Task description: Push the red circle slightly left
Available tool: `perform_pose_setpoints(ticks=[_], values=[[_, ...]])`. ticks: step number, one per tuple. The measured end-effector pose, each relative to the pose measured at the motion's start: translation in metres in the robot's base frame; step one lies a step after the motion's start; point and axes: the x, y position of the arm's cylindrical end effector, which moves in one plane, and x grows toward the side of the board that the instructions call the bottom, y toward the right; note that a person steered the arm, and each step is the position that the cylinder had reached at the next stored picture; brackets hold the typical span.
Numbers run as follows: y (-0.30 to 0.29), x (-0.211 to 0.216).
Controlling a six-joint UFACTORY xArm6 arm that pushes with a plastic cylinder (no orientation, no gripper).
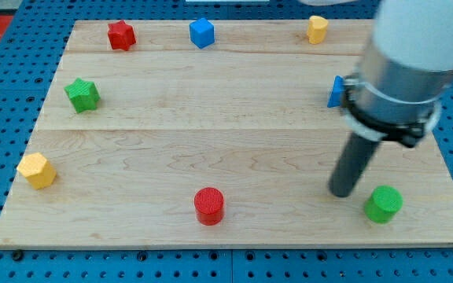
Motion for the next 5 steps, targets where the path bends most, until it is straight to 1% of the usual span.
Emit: perform_pose_setpoints(ticks=[2,3,4,5], values=[[-0.073,0.014],[-0.078,0.034],[-0.135,0.036],[-0.164,0.036]])
